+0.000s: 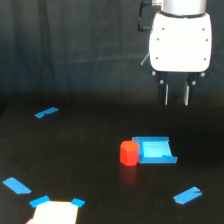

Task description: Pick up the red object from the table

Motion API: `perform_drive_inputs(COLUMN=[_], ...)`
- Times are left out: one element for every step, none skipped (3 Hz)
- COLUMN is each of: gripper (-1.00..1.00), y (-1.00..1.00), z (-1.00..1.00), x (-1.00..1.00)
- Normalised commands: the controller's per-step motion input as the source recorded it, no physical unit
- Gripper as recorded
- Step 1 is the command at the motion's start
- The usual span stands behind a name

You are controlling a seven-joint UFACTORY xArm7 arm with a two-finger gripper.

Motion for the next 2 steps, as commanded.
perform_drive_inputs(gripper=[-0.04,1.00], y=[0.27,-0.79], z=[-0.88,-0.26], x=[1.00,1.00])
